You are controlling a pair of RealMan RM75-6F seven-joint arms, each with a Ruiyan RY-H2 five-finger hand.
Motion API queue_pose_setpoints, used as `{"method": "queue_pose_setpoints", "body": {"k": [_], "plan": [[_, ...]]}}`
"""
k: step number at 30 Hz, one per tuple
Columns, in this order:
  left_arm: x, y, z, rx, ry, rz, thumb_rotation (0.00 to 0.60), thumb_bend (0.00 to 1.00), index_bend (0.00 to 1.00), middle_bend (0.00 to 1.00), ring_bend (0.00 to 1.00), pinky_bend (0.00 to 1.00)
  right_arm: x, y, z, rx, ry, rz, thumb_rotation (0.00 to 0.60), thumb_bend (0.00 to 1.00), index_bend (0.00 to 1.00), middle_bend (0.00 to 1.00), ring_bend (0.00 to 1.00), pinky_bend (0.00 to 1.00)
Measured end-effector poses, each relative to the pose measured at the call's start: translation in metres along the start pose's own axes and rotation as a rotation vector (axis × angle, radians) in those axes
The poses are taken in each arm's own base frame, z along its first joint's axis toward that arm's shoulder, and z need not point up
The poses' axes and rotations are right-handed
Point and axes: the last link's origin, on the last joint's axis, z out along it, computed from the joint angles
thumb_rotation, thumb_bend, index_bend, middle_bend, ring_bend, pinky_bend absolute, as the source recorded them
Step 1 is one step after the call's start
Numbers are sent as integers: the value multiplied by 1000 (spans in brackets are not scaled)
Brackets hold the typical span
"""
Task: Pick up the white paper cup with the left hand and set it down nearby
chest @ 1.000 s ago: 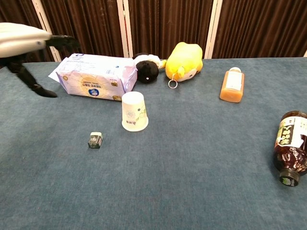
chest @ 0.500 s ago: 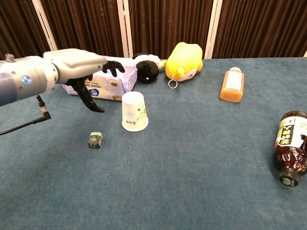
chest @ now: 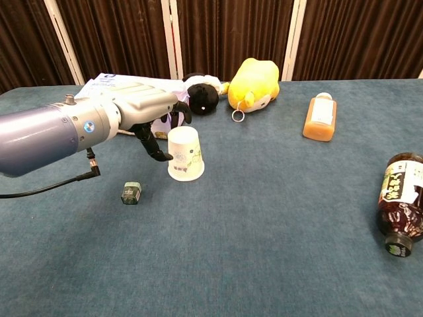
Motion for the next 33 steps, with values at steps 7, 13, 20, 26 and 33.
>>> {"method": "queue_pose_setpoints", "body": {"k": [7, 13, 20, 26, 33], "plan": [[-1, 3, 3, 9, 24, 2, 600, 326, 342, 460, 379, 482, 0, 0, 0, 0, -2, 5, 600, 237, 0, 0, 0, 112], [1, 4, 3, 3, 55, -6, 600, 336, 388, 508, 424, 513, 0, -1, 0, -2, -7, 10, 600, 237, 0, 0, 0, 112], [2, 2, 0, -4, 60, -9, 600, 337, 391, 508, 430, 518, 0, -1, 0, -3, -6, 8, 600, 236, 0, 0, 0, 112], [10, 5, -9, -33, 78, -35, 600, 337, 382, 500, 430, 517, 0, 0, 1, -7, -7, 6, 600, 236, 0, 0, 0, 112], [29, -3, -43, -84, 91, -45, 600, 336, 377, 494, 430, 517, 0, 0, 1, -8, -4, 3, 600, 236, 0, 0, 0, 112]]}}
